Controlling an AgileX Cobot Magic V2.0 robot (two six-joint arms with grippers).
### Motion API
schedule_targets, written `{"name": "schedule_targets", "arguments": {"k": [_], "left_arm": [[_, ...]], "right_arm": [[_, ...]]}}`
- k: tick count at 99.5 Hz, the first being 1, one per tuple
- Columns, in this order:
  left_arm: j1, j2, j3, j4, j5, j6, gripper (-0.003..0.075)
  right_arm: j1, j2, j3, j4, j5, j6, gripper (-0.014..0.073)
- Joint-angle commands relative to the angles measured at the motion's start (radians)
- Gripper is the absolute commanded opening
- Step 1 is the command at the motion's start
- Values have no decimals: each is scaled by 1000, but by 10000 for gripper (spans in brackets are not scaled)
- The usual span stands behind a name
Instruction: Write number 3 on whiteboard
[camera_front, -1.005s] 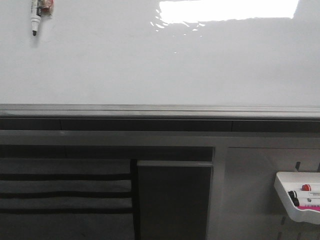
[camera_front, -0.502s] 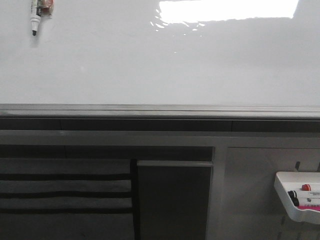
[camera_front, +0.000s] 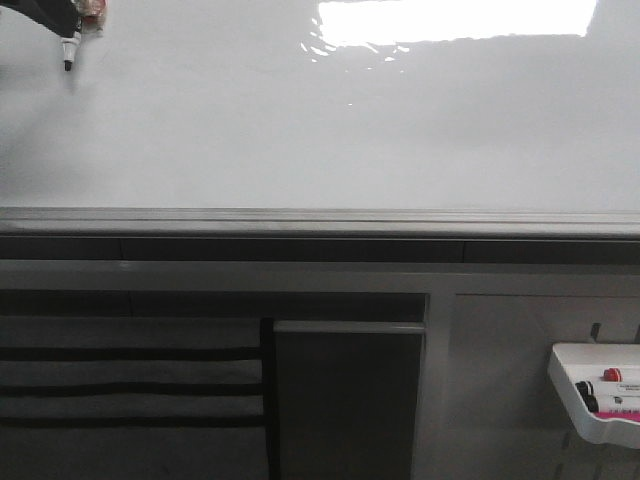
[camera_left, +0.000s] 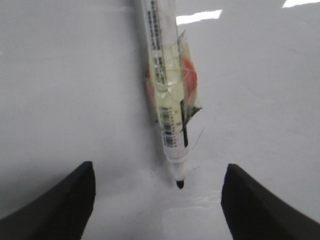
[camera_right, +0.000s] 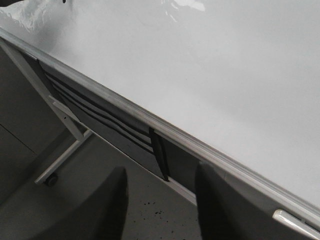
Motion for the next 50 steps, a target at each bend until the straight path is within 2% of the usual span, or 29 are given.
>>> {"name": "schedule_targets", "arguments": {"k": [1, 38, 43, 50], "left_arm": [[-8, 19, -64, -25, -87, 3, 491], [-8, 93, -102, -25, -148, 3, 487], [-8, 93, -102, -25, -148, 3, 453], [-8, 93, -102, -25, -146, 3, 365]], "right_arm": [[1, -4, -36, 29, -60, -12, 283], [1, -4, -36, 25, -60, -12, 283], [1, -4, -36, 23, -60, -12, 283], [1, -4, -36, 21, -60, -12, 283]]}}
